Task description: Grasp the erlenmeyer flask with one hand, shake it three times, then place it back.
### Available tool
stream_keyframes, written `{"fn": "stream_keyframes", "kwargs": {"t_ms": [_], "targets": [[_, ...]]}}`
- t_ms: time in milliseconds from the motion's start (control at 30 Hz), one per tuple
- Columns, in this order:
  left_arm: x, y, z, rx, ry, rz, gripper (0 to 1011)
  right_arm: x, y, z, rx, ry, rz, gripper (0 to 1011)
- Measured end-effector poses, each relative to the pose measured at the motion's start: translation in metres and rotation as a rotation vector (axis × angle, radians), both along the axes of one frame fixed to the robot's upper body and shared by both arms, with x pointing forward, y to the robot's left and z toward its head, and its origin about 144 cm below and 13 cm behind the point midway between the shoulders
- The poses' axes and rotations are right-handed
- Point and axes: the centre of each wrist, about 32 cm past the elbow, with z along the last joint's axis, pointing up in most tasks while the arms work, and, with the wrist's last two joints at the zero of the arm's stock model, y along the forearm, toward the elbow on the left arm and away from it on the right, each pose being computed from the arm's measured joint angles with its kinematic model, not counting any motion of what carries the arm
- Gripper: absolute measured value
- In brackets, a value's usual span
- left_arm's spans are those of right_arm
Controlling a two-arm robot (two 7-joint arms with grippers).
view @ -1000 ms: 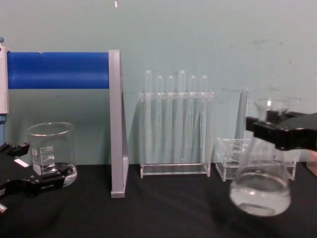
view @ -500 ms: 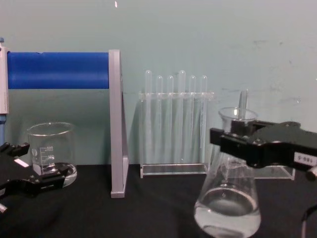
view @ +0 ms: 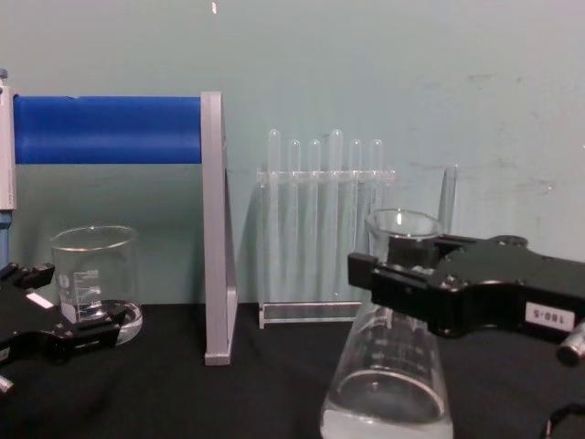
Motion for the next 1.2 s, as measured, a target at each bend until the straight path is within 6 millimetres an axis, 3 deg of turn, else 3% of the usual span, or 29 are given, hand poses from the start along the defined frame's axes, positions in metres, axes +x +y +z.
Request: {"fn": "stream_keyframes", "kwargs": {"t_ms": [367, 1200], "targets": [[0.0, 0.0, 0.0, 0.0, 0.0, 0.0, 1001, 0.005, -0.003, -0.001, -0.004, -0.004, -0.027, 449], [0.0, 0.0, 0.0, 0.0, 0.0, 0.0, 1001, 0.052, -0.05, 0.004, 0.001, -0.047, -0.355, 449]]}}
